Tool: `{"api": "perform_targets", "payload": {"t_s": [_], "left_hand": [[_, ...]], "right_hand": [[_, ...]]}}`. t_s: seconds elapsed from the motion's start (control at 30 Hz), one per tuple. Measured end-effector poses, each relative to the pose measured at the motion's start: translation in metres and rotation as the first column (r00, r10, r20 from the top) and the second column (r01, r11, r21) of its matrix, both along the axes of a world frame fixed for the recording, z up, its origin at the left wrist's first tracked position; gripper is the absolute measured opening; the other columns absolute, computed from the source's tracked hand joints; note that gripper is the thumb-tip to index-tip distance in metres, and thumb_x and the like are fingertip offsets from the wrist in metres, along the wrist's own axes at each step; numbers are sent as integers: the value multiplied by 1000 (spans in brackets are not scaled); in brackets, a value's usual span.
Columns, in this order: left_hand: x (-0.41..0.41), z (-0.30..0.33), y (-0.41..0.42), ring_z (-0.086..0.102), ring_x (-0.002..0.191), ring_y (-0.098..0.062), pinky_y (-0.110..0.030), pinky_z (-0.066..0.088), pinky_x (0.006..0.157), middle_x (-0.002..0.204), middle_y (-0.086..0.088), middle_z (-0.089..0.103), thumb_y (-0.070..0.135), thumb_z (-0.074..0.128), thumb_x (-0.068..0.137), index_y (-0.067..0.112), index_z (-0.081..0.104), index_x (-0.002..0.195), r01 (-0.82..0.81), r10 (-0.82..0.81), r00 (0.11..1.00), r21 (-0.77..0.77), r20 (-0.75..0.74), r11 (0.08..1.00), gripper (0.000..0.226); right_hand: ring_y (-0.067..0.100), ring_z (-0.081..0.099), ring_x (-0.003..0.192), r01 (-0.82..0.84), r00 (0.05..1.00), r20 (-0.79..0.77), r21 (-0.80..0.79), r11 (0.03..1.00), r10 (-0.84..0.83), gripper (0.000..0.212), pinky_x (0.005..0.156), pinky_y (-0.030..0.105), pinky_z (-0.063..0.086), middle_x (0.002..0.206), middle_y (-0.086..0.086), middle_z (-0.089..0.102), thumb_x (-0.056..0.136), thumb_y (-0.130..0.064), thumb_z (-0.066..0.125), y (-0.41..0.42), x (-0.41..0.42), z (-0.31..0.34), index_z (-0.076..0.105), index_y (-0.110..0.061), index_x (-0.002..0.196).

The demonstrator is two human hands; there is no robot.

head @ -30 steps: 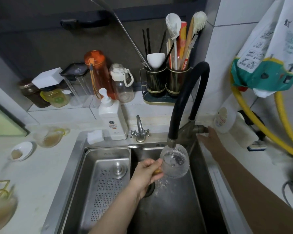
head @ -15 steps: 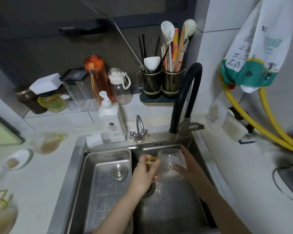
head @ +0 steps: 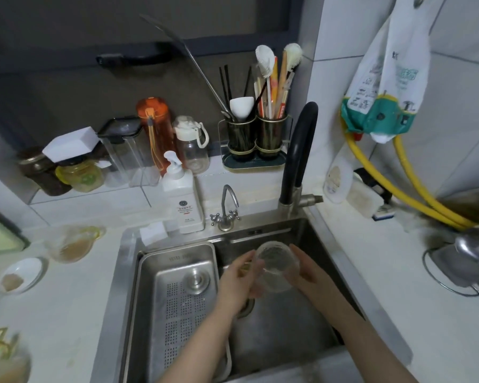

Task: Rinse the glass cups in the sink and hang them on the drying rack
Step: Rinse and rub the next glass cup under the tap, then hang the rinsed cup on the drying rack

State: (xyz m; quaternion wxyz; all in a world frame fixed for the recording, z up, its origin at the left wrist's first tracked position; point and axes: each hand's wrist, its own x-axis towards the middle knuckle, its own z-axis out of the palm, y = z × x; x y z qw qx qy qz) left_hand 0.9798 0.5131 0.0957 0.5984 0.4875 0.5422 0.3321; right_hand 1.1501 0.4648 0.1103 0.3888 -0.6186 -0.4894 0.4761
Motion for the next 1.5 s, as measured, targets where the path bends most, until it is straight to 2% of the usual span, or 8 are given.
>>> {"api": "perform_targets", "payload": {"t_s": [0.1, 0.43, 0.77, 0.97, 1.07, 1.23, 1.37, 1.5], "left_hand": [[1, 3, -1, 73, 73, -32, -51, 60, 72, 94, -8, 72, 41, 63, 88, 25, 61, 118, -41, 43, 999, -65, 28, 997, 34], [-1, 18, -19, 70, 63, -34, -32, 56, 53, 70, -18, 71, 48, 58, 91, 19, 62, 88, -34, 39, 999, -193, 23, 981, 29], [-4, 27, -38, 51, 58, -17, -28, 40, 65, 53, 7, 50, 61, 60, 81, 25, 52, 49, -49, 63, 952, 55, -300, 997, 49], [-10, 31, -69, 61, 86, -13, -18, 47, 74, 95, -4, 66, 33, 67, 86, 14, 64, 104, -136, 137, 990, -27, 42, 990, 26], [-16, 19, -84, 58, 104, -3, -13, 46, 83, 115, 8, 58, 36, 68, 85, 33, 50, 129, -191, 191, 981, 3, 34, 982, 47], [-21, 8, -109, 67, 95, -11, -25, 55, 85, 108, -3, 69, 44, 80, 72, 32, 57, 119, -257, 259, 958, -29, 120, 966, 54], [-52, 15, -114, 58, 68, 2, -11, 48, 68, 80, 2, 55, 25, 72, 84, 26, 54, 120, -305, 303, 949, 15, 89, 952, 40], [-99, 21, -121, 63, 84, -12, -24, 52, 81, 92, -6, 63, 43, 77, 70, 31, 56, 118, -393, 388, 916, 36, 103, 919, 54]], "right_hand": [[5, 57, 102, 104, 992, 70, 17, 994, -105, 38, 79, 13, 41, 112, -11, 59, 89, -36, 60, -2, -6, 2, 44, -43, 123], [9, 65, 85, 250, 950, 182, 40, 967, -253, 32, 76, 29, 53, 91, -7, 68, 84, -46, 61, -10, -21, -1, 58, -32, 112], [13, 62, 82, 225, 972, 48, 86, 970, -230, 20, 82, 48, 56, 88, -5, 62, 89, -28, 61, -22, -16, 28, 57, -22, 108], [16, 64, 79, 114, 993, -22, 159, 981, -112, 14, 77, 45, 57, 91, 3, 66, 84, -20, 69, -39, -16, 27, 58, -29, 85], [2, 61, 84, 18, 999, 25, 218, 976, -24, 19, 72, 7, 47, 92, -10, 65, 82, -21, 72, -44, -24, 19, 57, -31, 89], [8, 46, 120, -124, 989, 110, 218, 968, 102, 41, 95, 15, 32, 124, -8, 51, 88, -15, 64, -54, -35, 6, 53, -24, 126], [8, 48, 120, -206, 972, 165, 274, 939, 165, 43, 99, 21, 34, 128, -8, 54, 87, -21, 65, -50, -63, 14, 51, -39, 123], [-5, 53, 106, -255, 967, 69, 253, 933, 245, 40, 87, 17, 41, 113, -23, 52, 86, -23, 66, -49, -112, 29, 49, -41, 118]]}}
